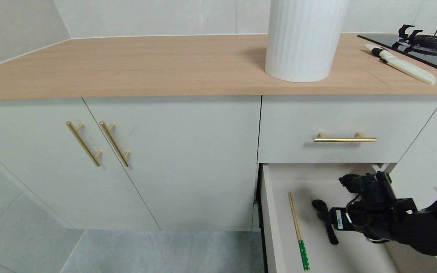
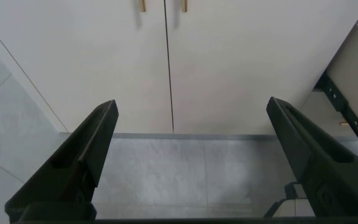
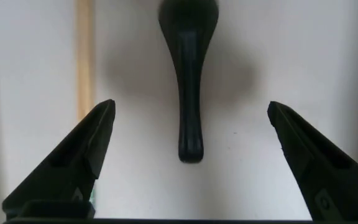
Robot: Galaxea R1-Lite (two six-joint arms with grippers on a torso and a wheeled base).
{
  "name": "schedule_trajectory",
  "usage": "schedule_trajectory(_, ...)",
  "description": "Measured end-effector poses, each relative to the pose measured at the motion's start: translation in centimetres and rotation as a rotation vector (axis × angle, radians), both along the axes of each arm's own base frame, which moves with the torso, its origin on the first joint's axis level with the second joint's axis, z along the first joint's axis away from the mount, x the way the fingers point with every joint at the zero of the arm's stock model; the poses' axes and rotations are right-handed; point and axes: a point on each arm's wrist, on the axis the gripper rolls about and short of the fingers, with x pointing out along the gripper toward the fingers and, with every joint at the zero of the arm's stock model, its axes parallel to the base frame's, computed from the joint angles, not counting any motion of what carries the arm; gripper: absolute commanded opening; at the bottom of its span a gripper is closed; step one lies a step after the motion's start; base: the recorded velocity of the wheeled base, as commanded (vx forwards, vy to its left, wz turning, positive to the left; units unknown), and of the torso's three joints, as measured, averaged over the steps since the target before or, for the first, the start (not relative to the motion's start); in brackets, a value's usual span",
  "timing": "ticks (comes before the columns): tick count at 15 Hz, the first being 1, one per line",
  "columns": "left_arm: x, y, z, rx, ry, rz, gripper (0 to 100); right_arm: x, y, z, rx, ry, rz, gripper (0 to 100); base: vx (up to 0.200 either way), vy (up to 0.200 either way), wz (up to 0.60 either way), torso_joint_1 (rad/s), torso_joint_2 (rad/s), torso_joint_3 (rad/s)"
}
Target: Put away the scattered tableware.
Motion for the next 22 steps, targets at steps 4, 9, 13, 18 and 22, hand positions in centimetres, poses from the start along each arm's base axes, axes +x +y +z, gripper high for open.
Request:
schedule_trajectory(4,0.0,0.0,0.0,0.000,0.000,0.000,100,-4.0,-0.8,4.7,-0.017,0.047,0.016,100,0.000,0.000,0.00,0.000,0.00,0.000)
schedule_trajectory(9,0.0,0.0,0.0,0.001,0.000,0.000,100,-8.8,-2.0,9.3,-0.025,0.030,0.022,100,0.000,0.000,0.00,0.000,0.00,0.000)
schedule_trajectory(13,0.0,0.0,0.0,0.004,0.000,0.000,100,-11.4,-1.7,11.4,-0.021,-0.003,0.078,100,0.000,0.000,0.00,0.000,0.00,0.000)
schedule_trajectory(18,0.0,0.0,0.0,0.006,0.000,0.000,100,-12.5,-1.5,11.7,-0.043,0.021,0.109,100,-0.200,0.000,0.00,0.005,0.00,0.001)
schedule_trajectory(22,0.0,0.0,0.0,0.006,0.000,0.000,100,-13.5,-1.2,11.6,-0.082,0.057,0.148,100,-0.200,0.000,0.00,-0.001,0.00,0.004)
